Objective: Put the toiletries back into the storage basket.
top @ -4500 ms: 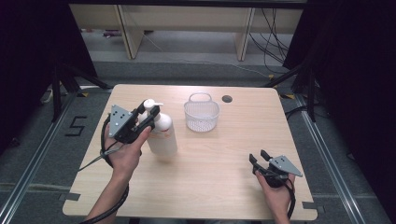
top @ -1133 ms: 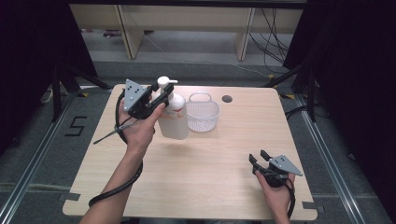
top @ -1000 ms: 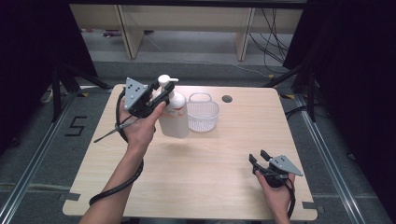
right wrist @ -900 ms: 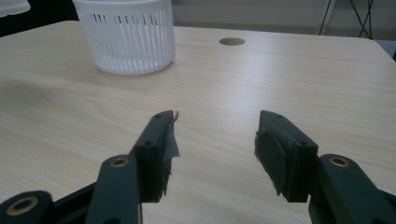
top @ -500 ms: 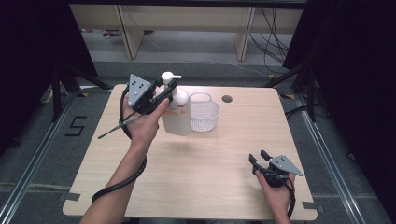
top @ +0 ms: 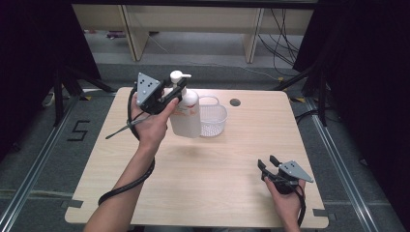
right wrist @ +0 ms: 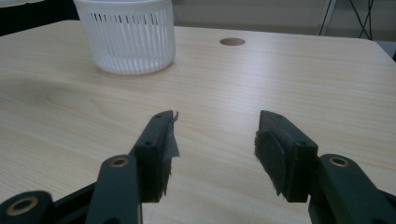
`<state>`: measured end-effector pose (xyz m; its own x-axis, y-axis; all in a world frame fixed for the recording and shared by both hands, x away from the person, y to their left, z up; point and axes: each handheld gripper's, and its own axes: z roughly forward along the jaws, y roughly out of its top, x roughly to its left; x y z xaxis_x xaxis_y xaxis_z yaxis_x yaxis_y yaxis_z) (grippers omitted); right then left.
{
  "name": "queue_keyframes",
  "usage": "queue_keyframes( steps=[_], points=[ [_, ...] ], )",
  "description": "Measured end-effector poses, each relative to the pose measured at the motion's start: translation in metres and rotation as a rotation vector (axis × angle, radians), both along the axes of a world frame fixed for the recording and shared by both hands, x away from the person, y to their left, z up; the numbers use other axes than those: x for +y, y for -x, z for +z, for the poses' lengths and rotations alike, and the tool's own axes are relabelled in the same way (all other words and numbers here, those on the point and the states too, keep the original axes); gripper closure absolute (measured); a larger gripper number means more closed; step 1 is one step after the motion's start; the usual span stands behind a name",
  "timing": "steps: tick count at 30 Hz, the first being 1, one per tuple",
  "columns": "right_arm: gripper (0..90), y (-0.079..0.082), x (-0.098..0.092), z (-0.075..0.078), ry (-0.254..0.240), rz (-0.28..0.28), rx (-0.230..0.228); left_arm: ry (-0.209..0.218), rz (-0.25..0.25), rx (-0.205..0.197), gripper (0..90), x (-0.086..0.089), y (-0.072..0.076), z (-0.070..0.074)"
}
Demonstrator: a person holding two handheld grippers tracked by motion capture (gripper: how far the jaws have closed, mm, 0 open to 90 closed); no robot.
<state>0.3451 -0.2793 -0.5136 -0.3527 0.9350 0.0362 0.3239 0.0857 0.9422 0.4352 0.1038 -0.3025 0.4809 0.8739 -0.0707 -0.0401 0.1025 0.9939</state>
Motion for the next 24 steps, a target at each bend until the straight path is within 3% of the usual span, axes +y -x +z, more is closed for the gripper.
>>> queue_keyframes(
  steps=[1, 2, 24],
  points=[
    [47.2, 0.001, 0.002, 0.000, -0.030, -0.005, 0.018, 0.001, 0.001, 0.000, 59.5, -0.001, -0.001, 0.001],
    [47.2, 0.000, 0.000, 0.000, -0.006, -0.003, 0.005, 0.001, 0.000, -0.001, 59.5, -0.001, -0.001, 0.001],
    [47.2, 0.000, 0.000, 0.001, -0.004, 0.002, -0.005, 0.011, 0.002, -0.015, 59.5, -0.007, -0.016, 0.017]
  ],
)
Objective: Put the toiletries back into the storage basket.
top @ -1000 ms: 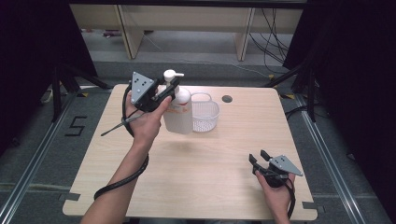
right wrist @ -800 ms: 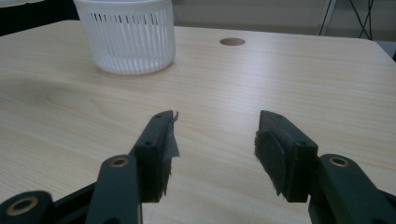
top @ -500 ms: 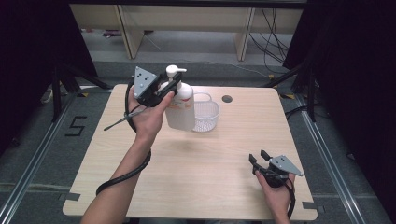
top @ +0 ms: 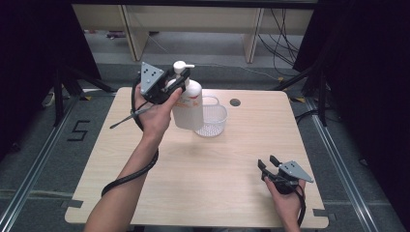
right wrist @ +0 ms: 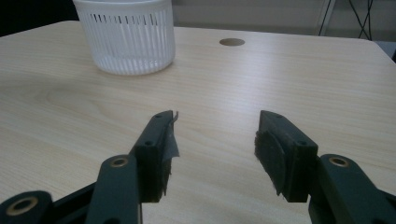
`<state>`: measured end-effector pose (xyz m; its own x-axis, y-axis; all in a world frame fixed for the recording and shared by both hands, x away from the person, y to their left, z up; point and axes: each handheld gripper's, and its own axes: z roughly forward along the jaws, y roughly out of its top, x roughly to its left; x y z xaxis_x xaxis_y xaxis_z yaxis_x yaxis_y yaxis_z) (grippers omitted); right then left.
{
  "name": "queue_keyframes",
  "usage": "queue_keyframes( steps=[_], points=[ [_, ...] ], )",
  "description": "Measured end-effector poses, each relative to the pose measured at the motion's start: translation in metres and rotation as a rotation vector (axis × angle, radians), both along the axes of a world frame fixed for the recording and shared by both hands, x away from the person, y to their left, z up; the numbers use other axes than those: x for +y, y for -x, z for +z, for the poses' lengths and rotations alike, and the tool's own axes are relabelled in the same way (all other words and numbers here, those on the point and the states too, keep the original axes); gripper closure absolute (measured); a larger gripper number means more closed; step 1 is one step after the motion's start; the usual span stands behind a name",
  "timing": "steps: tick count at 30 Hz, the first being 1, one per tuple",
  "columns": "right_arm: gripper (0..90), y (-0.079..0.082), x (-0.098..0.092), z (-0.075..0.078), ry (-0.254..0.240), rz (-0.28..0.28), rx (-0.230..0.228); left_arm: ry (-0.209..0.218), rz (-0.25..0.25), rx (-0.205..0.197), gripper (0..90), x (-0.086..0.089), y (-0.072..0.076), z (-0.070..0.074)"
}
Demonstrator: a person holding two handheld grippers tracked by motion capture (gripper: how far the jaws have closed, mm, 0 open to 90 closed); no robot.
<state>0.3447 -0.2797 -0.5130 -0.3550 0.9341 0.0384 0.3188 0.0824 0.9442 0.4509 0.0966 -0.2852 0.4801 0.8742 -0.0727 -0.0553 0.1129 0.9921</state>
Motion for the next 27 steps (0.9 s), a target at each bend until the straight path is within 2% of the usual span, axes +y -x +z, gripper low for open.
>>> queue_keyframes(
  steps=[4, 5, 7, 17, 21, 23, 27],
  points=[
    [47.2, 0.000, 0.000, 0.000, 0.000, 0.000, 0.000, -0.004, 0.000, -0.004, 59.5, -0.001, -0.002, 0.003],
    [47.2, 0.001, -0.001, 0.001, 0.011, -0.001, 0.014, -0.003, 0.002, -0.006, 59.5, -0.001, -0.003, 0.004],
    [47.2, 0.000, 0.000, 0.000, -0.005, 0.003, -0.004, -0.009, 0.003, -0.008, 59.5, -0.002, -0.004, 0.006],
    [47.2, -0.001, 0.000, -0.001, -0.001, 0.000, -0.010, -0.003, 0.003, -0.010, 59.5, -0.005, -0.011, 0.010],
    [47.1, 0.000, 0.001, -0.001, -0.026, 0.002, 0.009, -0.003, 0.002, -0.003, 59.5, -0.007, -0.015, 0.010],
    [47.1, 0.000, -0.001, -0.001, 0.001, -0.005, -0.012, -0.002, 0.002, -0.002, 59.5, -0.007, -0.016, 0.010],
    [47.1, 0.000, -0.001, -0.001, -0.001, -0.005, -0.012, -0.007, 0.004, -0.002, 59.5, -0.010, -0.019, 0.009]
  ],
)
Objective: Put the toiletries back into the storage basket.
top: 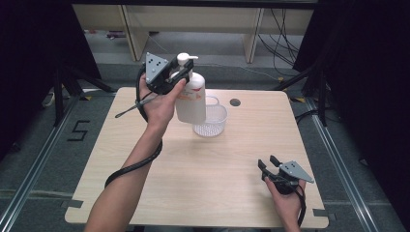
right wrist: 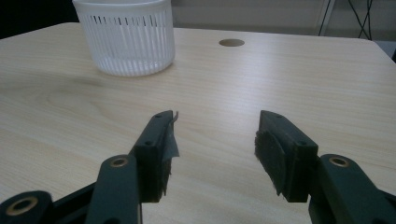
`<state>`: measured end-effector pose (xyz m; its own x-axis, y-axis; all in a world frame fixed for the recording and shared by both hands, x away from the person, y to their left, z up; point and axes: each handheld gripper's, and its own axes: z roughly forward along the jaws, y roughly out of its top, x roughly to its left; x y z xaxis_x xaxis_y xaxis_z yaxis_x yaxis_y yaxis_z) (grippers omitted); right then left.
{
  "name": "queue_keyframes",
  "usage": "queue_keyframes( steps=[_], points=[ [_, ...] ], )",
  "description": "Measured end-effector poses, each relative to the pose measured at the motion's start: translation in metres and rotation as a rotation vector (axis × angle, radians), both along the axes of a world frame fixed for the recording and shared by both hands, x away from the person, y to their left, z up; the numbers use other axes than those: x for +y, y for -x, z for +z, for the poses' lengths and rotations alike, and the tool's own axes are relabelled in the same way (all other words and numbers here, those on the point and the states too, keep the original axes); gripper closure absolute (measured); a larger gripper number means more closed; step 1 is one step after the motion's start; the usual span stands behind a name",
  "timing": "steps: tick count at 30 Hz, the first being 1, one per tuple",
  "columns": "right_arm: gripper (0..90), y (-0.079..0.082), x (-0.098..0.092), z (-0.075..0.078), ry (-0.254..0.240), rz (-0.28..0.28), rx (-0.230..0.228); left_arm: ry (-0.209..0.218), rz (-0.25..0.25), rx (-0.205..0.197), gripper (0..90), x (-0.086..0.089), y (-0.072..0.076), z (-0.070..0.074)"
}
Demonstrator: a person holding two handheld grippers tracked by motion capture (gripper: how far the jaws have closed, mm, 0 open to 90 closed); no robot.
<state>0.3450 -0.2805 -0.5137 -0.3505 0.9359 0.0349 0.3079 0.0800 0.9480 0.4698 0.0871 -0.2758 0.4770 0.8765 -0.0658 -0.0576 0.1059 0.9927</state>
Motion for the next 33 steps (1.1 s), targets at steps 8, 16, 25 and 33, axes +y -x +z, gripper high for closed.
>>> queue_keyframes(
  steps=[8, 16, 25, 33],
  points=[
    [47.1, 0.000, 0.001, 0.000, -0.012, 0.011, 0.009, 0.005, -0.008, 0.013, 59.5, -0.004, -0.004, 0.000],
    [47.1, 0.001, 0.000, 0.001, 0.011, 0.004, 0.015, 0.010, -0.011, 0.009, 59.5, -0.007, -0.009, 0.004],
    [47.1, 0.000, 0.000, 0.000, 0.006, 0.001, 0.024, -0.012, -0.024, -0.020, 59.5, -0.011, -0.016, 0.006],
    [47.1, 0.002, 0.001, 0.001, -0.015, 0.010, 0.037, -0.011, -0.028, -0.017, 59.5, -0.016, -0.021, 0.007]
  ],
)
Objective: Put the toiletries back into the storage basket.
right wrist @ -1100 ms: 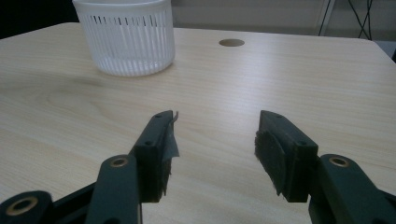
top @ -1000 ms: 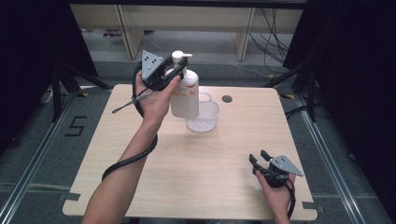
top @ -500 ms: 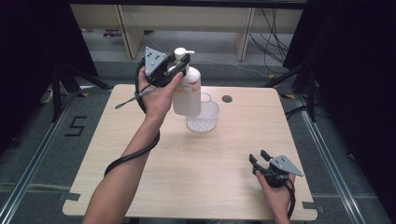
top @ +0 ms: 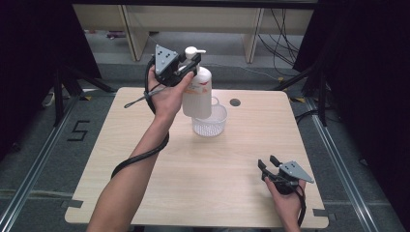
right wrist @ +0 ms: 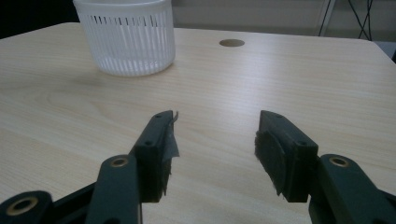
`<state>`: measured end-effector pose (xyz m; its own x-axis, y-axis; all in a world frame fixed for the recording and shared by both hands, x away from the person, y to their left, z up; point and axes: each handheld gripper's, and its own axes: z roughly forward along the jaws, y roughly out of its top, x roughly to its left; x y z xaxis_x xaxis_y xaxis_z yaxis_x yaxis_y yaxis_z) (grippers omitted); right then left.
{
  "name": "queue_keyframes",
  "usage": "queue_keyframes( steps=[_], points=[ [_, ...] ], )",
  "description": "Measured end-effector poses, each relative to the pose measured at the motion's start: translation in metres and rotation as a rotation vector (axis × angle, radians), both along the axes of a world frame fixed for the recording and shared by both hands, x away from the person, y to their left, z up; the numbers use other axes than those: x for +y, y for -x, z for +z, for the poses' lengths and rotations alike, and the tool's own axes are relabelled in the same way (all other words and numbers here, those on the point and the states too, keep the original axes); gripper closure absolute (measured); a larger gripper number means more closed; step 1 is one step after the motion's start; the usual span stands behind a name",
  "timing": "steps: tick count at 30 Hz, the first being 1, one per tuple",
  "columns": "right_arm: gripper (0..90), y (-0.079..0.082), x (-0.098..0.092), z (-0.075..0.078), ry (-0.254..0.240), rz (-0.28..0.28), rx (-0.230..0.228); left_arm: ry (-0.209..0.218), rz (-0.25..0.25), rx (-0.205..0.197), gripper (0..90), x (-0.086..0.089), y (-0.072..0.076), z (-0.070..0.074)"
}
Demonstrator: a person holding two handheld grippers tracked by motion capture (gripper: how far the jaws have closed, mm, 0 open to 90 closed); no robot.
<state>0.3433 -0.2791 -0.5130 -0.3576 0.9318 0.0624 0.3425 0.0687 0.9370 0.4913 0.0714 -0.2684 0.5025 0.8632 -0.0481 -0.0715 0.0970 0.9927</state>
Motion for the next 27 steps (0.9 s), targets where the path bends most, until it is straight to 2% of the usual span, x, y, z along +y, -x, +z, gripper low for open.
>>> queue_keyframes(
  steps=[27],
  points=[
    [47.1, 0.000, 0.000, 0.000, 0.005, 0.002, -0.002, -0.021, -0.024, 0.023, 59.4, -0.015, -0.017, -0.004]
  ],
)
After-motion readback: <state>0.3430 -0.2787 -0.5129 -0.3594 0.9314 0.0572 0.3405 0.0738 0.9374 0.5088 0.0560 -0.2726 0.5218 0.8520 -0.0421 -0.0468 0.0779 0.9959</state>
